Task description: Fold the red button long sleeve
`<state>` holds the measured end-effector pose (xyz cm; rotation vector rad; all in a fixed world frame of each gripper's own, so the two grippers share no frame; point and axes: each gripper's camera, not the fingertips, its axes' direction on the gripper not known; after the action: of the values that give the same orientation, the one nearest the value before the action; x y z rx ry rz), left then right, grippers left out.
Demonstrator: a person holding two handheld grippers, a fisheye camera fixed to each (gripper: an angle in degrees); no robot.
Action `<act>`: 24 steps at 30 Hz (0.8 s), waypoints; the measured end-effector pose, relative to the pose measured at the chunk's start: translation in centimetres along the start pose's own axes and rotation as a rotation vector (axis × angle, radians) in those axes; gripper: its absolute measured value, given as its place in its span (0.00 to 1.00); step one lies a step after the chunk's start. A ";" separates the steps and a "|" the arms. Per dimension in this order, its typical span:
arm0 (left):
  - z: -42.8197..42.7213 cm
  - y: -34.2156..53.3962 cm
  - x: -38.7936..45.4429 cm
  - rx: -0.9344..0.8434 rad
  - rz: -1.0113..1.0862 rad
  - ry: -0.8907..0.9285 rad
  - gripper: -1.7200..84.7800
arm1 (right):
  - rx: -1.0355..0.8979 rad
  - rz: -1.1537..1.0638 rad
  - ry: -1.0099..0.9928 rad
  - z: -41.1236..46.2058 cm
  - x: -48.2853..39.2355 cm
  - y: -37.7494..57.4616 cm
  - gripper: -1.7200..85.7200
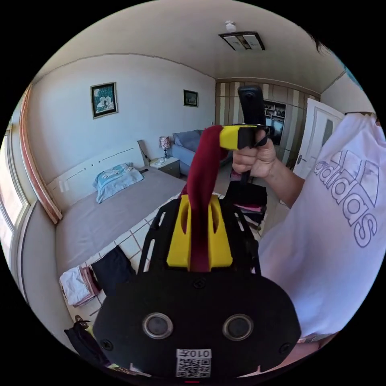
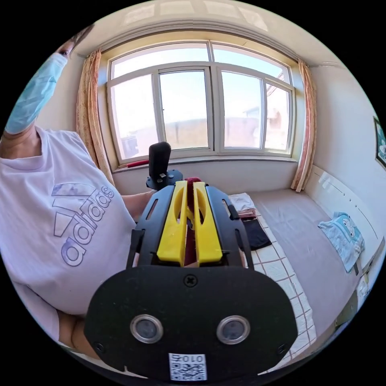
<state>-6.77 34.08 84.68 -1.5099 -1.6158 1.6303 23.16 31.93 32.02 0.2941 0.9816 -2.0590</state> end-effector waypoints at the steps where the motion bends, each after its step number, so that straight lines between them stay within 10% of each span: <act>1: -0.7 -0.2 0.4 0.007 0.056 0.008 0.13 | 0.018 -0.010 -0.013 -0.4 -0.4 0.6 0.05; 13: -17.8 1.6 -4.3 0.782 0.204 0.264 0.09 | 0.203 0.282 -0.034 -1.6 1.7 10.6 0.17; 24: -17.0 -0.2 -1.8 0.754 0.245 0.269 0.09 | 0.083 0.130 -0.142 5.5 -0.8 6.2 0.12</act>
<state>8.25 40.43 89.78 -1.4423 -0.5724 1.7741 29.13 26.15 32.73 0.2443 0.7723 -1.9762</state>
